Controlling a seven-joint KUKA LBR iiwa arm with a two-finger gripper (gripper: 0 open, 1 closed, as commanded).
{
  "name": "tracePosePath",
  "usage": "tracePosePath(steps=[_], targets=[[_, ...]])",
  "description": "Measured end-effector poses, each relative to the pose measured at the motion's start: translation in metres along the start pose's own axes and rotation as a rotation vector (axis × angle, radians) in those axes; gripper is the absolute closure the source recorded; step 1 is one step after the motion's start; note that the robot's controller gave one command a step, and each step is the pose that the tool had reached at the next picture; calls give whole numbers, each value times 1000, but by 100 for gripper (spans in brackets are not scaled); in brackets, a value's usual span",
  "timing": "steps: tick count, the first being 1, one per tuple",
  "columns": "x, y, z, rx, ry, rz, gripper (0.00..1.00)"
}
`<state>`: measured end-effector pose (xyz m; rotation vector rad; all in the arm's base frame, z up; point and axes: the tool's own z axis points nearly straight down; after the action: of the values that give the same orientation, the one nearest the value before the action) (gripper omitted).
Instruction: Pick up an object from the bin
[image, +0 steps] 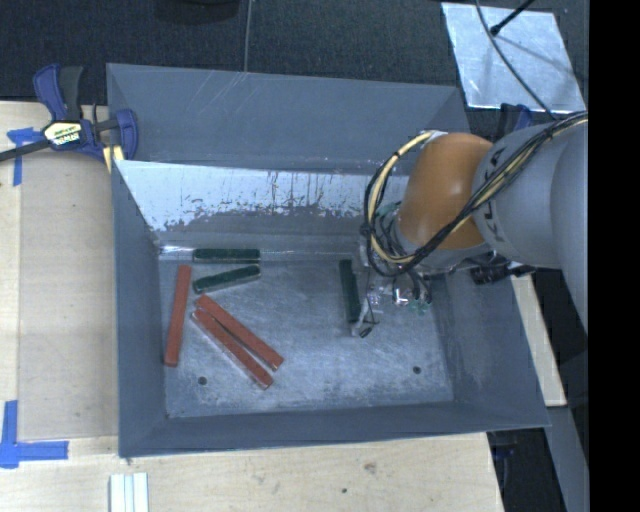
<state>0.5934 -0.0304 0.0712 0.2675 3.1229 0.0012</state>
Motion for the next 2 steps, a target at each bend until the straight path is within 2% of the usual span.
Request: tracePosePath(steps=[1, 2], targets=[[5, 0, 1, 2, 25, -4, 100], [44, -64, 1, 5, 8, 4, 100]])
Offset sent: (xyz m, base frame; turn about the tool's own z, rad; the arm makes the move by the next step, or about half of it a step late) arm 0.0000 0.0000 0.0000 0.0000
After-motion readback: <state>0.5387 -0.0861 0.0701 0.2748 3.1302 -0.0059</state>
